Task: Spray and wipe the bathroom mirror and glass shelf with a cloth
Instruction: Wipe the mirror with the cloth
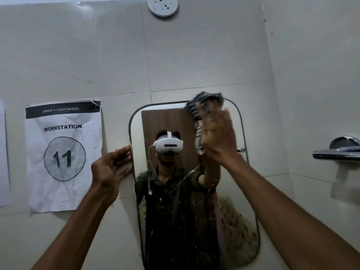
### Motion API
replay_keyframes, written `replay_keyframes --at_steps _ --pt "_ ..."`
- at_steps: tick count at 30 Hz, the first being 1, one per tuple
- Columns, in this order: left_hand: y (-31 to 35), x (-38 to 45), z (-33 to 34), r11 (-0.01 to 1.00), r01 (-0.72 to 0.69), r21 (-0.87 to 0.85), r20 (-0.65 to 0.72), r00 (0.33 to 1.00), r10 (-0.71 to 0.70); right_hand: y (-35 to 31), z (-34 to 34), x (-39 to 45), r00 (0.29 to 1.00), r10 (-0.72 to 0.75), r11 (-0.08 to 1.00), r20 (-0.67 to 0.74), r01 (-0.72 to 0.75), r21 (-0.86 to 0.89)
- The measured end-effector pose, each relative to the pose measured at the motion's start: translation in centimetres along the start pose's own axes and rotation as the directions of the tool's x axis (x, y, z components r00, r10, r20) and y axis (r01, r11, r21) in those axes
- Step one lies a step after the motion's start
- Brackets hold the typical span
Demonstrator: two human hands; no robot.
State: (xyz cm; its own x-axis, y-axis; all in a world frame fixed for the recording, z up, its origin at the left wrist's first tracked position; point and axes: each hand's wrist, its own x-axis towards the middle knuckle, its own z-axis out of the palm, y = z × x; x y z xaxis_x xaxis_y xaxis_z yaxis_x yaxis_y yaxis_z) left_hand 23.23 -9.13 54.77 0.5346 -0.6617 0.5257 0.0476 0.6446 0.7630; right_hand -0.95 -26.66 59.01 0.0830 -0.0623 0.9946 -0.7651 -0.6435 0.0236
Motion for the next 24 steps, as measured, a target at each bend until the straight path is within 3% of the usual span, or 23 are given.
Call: replay_keyframes --at_steps 1,3,5,6,8,10,11,13,14,16,18,20,22,24 --pt "-0.2 0.0 -0.3 1.000 -0.005 -0.003 0.015 1.000 0.005 2.0 -0.5 -0.1 0.981 0.186 0.983 -0.048 -0.186 0.000" --pt "-0.5 0.0 -0.6 1.000 -0.012 -0.007 0.041 0.999 0.012 3.9 -1.0 -0.4 0.877 0.471 0.882 -0.096 -0.470 0.039" --pt "-0.7 0.0 -0.6 1.000 -0.015 -0.004 0.049 0.999 0.015 1.7 -0.3 -0.6 0.791 0.597 0.802 -0.135 -0.593 0.072" --pt "-0.6 -0.1 -0.5 1.000 -0.017 -0.005 0.052 0.998 0.017 -0.3 0.2 -0.9 0.782 0.604 0.796 -0.154 -0.602 0.067" --pt "-0.6 -0.2 -0.3 1.000 -0.019 -0.011 0.055 0.998 0.020 -5.2 1.6 -2.4 0.859 0.496 0.868 -0.127 -0.492 0.064" --pt "-0.4 -0.2 -0.1 1.000 -0.029 -0.011 0.040 0.999 0.029 -9.8 2.7 -4.9 0.981 0.193 0.977 -0.013 -0.191 0.092" --pt "-0.4 -0.2 0.1 0.999 -0.037 -0.005 0.027 0.999 0.037 -11.4 2.9 -6.3 0.997 0.002 0.994 0.071 -0.010 0.109" --pt "-0.6 -0.1 0.1 0.998 -0.062 0.012 0.010 0.998 0.062 -12.8 2.7 -8.7 0.937 -0.289 0.956 0.198 0.270 0.117" --pt "-0.7 -0.1 0.2 0.998 -0.068 0.013 0.014 0.998 0.068 -12.4 2.4 -9.4 0.908 -0.357 0.934 0.221 0.343 0.100" --pt "-0.8 0.0 -0.2 0.998 -0.058 -0.005 0.028 0.998 0.058 -9.7 1.6 -9.7 0.910 -0.358 0.934 0.210 0.351 0.070" --pt "-1.0 0.1 -0.9 0.999 -0.040 -0.021 0.073 0.996 0.041 -5.6 0.6 -10.1 0.975 -0.182 0.982 0.129 0.175 0.069" --pt "-1.3 0.2 -1.4 0.999 -0.037 -0.031 0.121 0.992 0.040 -0.7 -0.5 -10.6 0.988 0.153 0.984 0.014 -0.154 0.086" --pt "-1.7 0.4 -1.7 0.998 -0.060 -0.027 0.134 0.989 0.063 2.0 -1.1 -10.8 0.902 0.430 0.902 -0.034 -0.428 0.047" --pt "-1.8 0.4 -1.7 0.997 -0.073 -0.030 0.135 0.988 0.076 1.0 -0.5 -10.3 0.804 0.591 0.806 -0.059 -0.590 0.038"
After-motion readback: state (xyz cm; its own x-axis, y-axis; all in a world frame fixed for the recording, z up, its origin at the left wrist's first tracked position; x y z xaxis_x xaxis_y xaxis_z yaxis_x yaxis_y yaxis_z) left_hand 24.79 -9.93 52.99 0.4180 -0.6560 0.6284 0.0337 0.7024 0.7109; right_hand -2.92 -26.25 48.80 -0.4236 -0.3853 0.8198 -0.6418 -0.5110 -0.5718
